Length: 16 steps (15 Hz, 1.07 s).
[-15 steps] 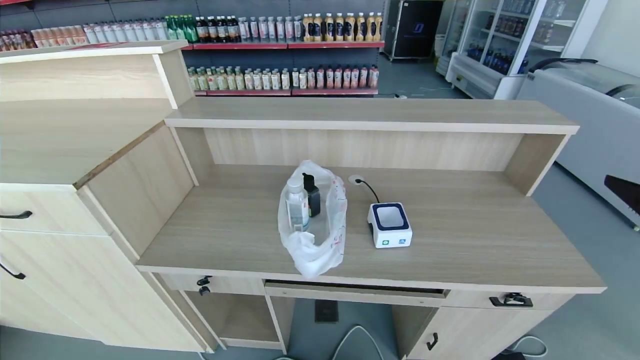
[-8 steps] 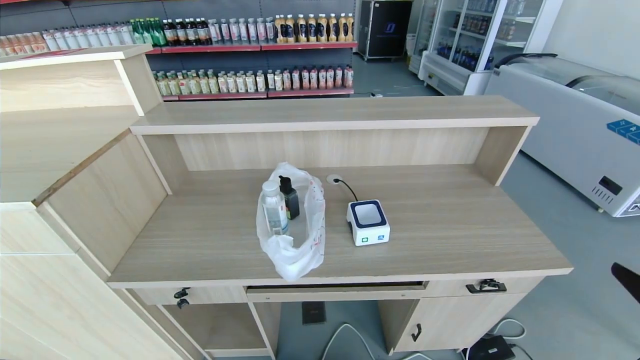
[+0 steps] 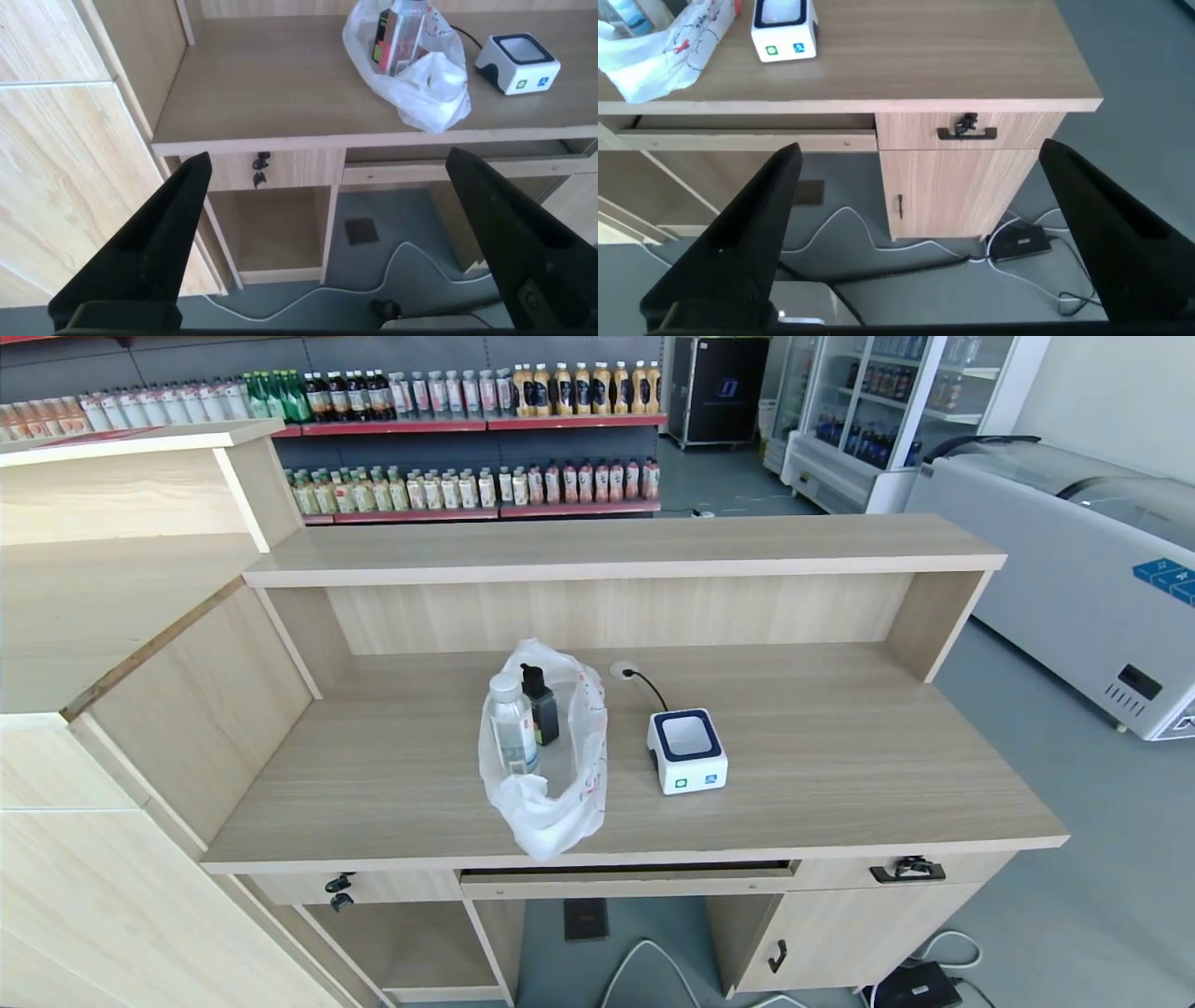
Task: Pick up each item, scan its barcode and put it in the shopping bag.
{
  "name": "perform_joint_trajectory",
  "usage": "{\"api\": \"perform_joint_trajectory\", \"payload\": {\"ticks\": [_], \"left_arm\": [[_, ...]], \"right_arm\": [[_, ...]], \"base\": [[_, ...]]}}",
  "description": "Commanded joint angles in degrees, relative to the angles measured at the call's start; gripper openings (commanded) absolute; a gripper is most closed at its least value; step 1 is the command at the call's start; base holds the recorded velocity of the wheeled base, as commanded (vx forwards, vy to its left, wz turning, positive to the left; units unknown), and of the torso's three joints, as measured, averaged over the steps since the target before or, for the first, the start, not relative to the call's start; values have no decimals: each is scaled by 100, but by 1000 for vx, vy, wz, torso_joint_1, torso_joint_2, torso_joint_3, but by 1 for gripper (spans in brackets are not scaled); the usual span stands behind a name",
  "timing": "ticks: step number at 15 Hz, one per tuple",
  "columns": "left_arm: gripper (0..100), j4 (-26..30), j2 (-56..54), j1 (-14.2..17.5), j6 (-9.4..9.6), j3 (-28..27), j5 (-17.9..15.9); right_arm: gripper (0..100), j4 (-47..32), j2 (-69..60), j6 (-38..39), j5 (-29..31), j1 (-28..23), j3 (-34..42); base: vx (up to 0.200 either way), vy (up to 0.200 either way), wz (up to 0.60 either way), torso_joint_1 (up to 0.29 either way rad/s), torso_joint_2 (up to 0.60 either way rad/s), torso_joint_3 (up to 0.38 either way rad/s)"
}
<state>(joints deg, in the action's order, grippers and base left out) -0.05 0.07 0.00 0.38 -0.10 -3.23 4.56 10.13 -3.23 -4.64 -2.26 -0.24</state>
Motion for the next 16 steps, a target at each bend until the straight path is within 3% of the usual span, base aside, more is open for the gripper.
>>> {"api": "perform_joint_trajectory", "payload": {"ticks": [1,16], "left_arm": [[100,5,1,0,-3,1,-2],[100,-4,1,0,-3,1,-2]], "right_arm": [[100,-324,-1013,-29,43,208,24],[100,-350,-1013,33,157,217,24]], "base": [[0,0,0,0,0,0],[0,0,0,0,0,0]]}}
